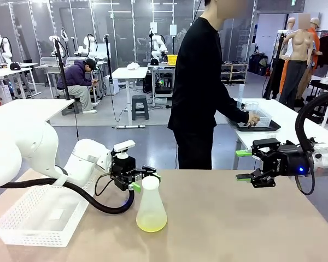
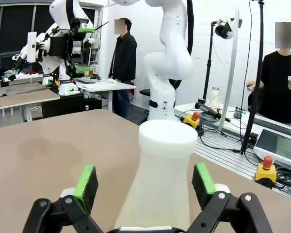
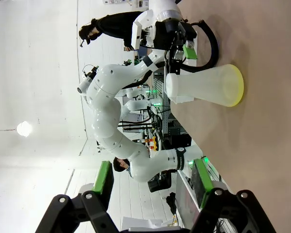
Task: Prepare the solutions needed for the experiment.
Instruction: When the human places the Big flask in the center of the table, pick up the Big flask and place it in the left Organizing basket.
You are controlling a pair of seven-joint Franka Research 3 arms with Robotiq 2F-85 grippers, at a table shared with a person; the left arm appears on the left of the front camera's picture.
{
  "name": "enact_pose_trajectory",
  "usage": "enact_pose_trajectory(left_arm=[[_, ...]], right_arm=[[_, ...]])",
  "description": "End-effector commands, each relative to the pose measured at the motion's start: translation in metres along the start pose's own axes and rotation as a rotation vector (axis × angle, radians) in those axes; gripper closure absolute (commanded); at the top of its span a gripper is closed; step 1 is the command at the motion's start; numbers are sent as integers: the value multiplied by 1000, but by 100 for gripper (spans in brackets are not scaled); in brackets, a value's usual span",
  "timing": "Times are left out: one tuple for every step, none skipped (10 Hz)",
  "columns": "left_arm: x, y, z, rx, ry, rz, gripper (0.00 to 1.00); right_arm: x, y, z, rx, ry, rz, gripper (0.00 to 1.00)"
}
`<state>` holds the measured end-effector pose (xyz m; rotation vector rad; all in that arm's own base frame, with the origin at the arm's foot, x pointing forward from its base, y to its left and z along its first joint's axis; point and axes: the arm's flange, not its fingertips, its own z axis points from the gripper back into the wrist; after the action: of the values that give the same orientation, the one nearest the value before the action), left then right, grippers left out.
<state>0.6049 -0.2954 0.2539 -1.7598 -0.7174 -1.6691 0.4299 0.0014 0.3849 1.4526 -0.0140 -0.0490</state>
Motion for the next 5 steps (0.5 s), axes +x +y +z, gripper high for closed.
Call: enact_pose_trajectory(left_arm=[[6, -21, -19, -3, 26, -35, 0], [7, -25, -28, -24, 7, -44, 0], [6, -24, -30, -27, 4, -49, 0], [4, -26, -36, -38, -10, -53, 0], [2, -26, -41, -47, -20, -50, 0]], right_arm=[[0, 1, -1, -3, -3, 2, 18], [0, 1, -1, -3, -3, 2, 18], [0, 1, -1, -3, -3, 2, 18], [0, 1, -1, -3, -3, 2, 18], [0, 1, -1, -3, -3, 2, 18]])
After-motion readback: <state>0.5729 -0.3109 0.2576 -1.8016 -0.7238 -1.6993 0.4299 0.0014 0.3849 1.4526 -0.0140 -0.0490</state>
